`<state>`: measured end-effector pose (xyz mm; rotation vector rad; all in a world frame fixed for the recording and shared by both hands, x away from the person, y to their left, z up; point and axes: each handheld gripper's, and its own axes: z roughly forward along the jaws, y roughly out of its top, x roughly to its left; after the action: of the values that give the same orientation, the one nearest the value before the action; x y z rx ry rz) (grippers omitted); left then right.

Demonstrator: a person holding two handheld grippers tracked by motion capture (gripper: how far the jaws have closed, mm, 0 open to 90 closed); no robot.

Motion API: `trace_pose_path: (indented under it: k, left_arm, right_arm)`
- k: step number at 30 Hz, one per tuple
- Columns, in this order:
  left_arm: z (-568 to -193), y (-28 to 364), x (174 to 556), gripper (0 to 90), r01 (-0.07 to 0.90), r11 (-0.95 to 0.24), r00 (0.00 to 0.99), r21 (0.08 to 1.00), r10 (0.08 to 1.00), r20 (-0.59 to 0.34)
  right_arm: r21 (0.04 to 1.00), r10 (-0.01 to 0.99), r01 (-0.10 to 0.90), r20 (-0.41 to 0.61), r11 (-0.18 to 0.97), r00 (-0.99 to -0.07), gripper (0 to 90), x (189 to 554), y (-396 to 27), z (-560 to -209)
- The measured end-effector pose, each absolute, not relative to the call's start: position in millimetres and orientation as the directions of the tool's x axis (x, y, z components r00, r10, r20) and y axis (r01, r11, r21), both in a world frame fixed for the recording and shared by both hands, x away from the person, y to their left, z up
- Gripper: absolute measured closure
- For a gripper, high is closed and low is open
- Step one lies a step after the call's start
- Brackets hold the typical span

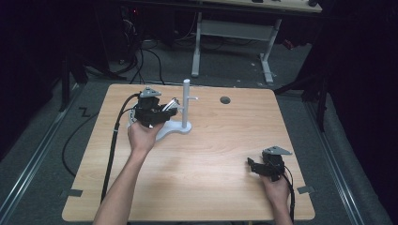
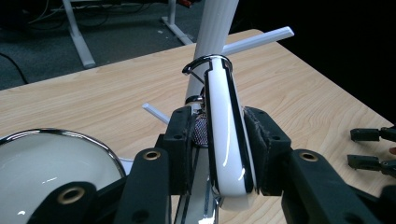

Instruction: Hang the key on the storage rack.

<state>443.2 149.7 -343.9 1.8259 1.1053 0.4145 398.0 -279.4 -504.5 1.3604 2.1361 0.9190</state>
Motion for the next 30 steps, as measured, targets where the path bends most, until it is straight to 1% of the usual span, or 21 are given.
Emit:
trace_pose_path:
  k: [18,23,26,30]
  left_arm:
    - [-363,124,440,63.9,0.518,-0.211,0.566,0.829,0.812,-0.146]
    - [-371,124,440,63.8,0.527,-0.198,0.563,0.826,0.810,-0.165]
    - [-378,122,438,63.7,0.533,-0.212,0.558,0.819,0.815,-0.152]
    - [-382,125,438,63.6,0.540,-0.199,0.551,0.818,0.819,-0.164]
  right_arm:
    - [0.733,0.908,0.613,-0.016,0.295,-0.418,28.9,398,-279,-505]
    - [0.733,0.909,0.613,-0.016,0.295,-0.417,28.8,398,-279,-504]
    - [0.733,0.908,0.613,-0.017,0.296,-0.418,28.8,398,-279,-504]
    - [0.733,0.908,0.613,-0.017,0.296,-0.418,28.8,398,-279,-505]
